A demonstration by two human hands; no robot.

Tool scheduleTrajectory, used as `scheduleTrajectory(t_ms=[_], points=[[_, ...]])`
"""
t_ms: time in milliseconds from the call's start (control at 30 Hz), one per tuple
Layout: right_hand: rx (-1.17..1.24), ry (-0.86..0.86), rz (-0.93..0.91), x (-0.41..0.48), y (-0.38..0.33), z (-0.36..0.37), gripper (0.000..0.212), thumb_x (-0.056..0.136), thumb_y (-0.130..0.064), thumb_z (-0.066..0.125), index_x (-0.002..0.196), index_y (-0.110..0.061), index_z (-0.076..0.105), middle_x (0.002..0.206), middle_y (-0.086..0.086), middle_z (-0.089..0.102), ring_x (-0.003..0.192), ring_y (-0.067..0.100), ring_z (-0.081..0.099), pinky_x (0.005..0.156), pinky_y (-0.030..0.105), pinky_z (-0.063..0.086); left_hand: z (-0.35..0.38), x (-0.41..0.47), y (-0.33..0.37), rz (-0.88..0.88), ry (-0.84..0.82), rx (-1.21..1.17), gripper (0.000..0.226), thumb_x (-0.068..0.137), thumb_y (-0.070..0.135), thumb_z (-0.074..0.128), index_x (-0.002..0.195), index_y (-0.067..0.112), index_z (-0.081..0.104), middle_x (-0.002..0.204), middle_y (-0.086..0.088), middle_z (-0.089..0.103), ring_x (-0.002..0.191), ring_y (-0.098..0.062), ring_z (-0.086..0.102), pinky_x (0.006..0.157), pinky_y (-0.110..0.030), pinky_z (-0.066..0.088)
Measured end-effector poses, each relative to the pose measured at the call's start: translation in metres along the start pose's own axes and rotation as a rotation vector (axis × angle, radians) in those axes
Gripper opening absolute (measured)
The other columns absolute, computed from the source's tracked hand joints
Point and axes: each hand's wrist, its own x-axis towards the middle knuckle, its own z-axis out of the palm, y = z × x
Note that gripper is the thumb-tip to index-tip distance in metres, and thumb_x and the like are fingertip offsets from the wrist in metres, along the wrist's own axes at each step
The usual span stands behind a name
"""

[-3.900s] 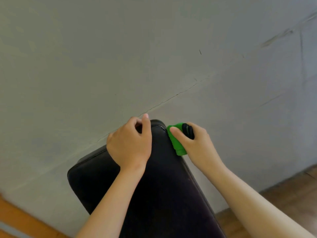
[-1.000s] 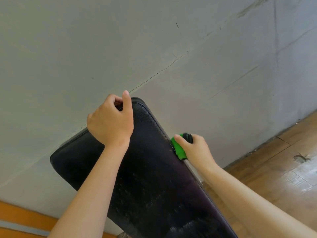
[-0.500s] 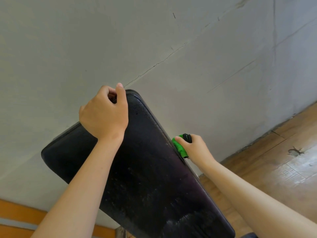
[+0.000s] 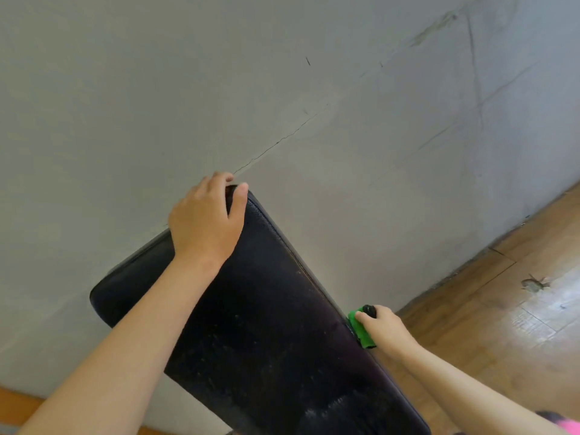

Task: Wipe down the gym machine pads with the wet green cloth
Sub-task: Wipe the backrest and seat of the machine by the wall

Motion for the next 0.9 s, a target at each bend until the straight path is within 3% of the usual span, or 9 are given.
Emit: scheduleTrajectory(t_ms=[100, 200, 267, 367, 433, 533, 667, 767, 900], points=[[0.016, -0.033, -0.049, 0.001, -0.019, 0.0, 0.023, 0.099, -0.026, 0.052, 0.08, -0.012, 0.056, 0.069, 0.0, 0.062, 0.061, 0.011, 0.058, 0.057, 0.019, 0.045, -0.004, -0.002, -0.001, 0.132, -0.08, 0.052, 0.06, 0.096, 0.053, 0.029, 0.126, 0.006, 0.053, 0.12, -0.012, 0.059, 0.108, -0.03, 0.055, 0.089, -0.044, 0.043], [0.071, -0.03, -0.105, -0.003, -0.044, -0.002, 0.022, 0.098, -0.028, 0.054, 0.087, -0.01, 0.058, 0.074, 0.001, 0.062, 0.064, 0.013, 0.058, 0.059, 0.023, 0.045, -0.007, -0.004, 0.0, 0.283, -0.101, 0.196, 0.059, 0.096, 0.049, 0.031, 0.12, 0.002, 0.057, 0.126, -0.015, 0.055, 0.118, -0.032, 0.05, 0.111, -0.049, 0.029], [0.114, -0.04, -0.171, -0.008, -0.066, -0.004, 0.022, 0.099, -0.027, 0.053, 0.081, -0.014, 0.057, 0.066, -0.003, 0.058, 0.054, 0.003, 0.055, 0.048, 0.015, 0.04, -0.005, -0.008, 0.01, 0.433, -0.121, 0.315, 0.055, 0.095, 0.045, 0.034, 0.114, 0.002, 0.062, 0.129, -0.015, 0.054, 0.125, -0.031, 0.046, 0.117, -0.049, 0.017], [0.188, -0.047, -0.29, -0.014, -0.101, -0.01, 0.024, 0.099, -0.027, 0.054, 0.079, -0.015, 0.058, 0.062, -0.006, 0.054, 0.049, 0.001, 0.05, 0.044, 0.016, 0.036, 0.009, -0.023, 0.038, 0.636, -0.206, 0.442, 0.061, 0.095, 0.042, 0.022, 0.092, 0.004, 0.069, 0.1, -0.014, 0.067, 0.102, -0.03, 0.06, 0.117, -0.047, 0.014], [0.175, -0.064, -0.349, -0.016, -0.111, -0.015, 0.025, 0.097, -0.029, 0.054, 0.076, -0.016, 0.054, 0.062, -0.007, 0.051, 0.051, 0.004, 0.046, 0.046, 0.017, 0.034, 0.021, -0.034, 0.049, 0.698, -0.221, 0.412, 0.059, 0.094, 0.037, 0.021, 0.073, 0.006, 0.068, 0.072, -0.012, 0.066, 0.075, -0.03, 0.061, 0.112, -0.047, 0.029], [0.061, -0.089, -0.358, -0.012, -0.098, -0.019, 0.024, 0.096, -0.033, 0.056, 0.081, -0.014, 0.055, 0.07, -0.004, 0.056, 0.062, 0.01, 0.051, 0.053, 0.023, 0.038, 0.04, -0.047, 0.052, 0.742, -0.261, 0.396, 0.056, 0.089, 0.037, 0.028, 0.063, 0.005, 0.066, 0.061, -0.014, 0.062, 0.066, -0.032, 0.059, 0.094, -0.048, 0.047], [0.03, -0.108, -0.238, -0.004, -0.04, -0.012, 0.024, 0.096, -0.038, 0.056, 0.1, -0.014, 0.059, 0.086, -0.003, 0.064, 0.075, 0.009, 0.06, 0.058, 0.019, 0.043, 0.062, -0.058, 0.06, 0.822, -0.339, 0.391, 0.052, 0.085, 0.041, 0.033, 0.058, 0.007, 0.061, 0.055, -0.012, 0.056, 0.057, -0.03, 0.053, 0.077, -0.041, 0.051], [0.023, -0.118, -0.149, 0.002, 0.006, -0.007, 0.023, 0.096, -0.037, 0.056, 0.104, -0.015, 0.058, 0.091, -0.001, 0.065, 0.081, 0.01, 0.063, 0.065, 0.02, 0.047, 0.072, -0.064, 0.063, 0.873, -0.312, 0.384, 0.048, 0.085, 0.044, 0.035, 0.054, 0.01, 0.05, 0.05, -0.008, 0.048, 0.05, -0.024, 0.044, 0.059, -0.035, 0.043], [-0.027, -0.12, 0.002, 0.01, 0.061, -0.005, 0.019, 0.097, -0.034, 0.055, 0.104, -0.016, 0.055, 0.092, -0.003, 0.063, 0.08, 0.01, 0.061, 0.06, 0.016, 0.045, 0.074, -0.063, 0.062, 0.861, -0.278, 0.414, 0.046, 0.087, 0.042, 0.037, 0.055, 0.01, 0.041, 0.048, -0.007, 0.042, 0.049, -0.023, 0.035, 0.057, -0.036, 0.041]])
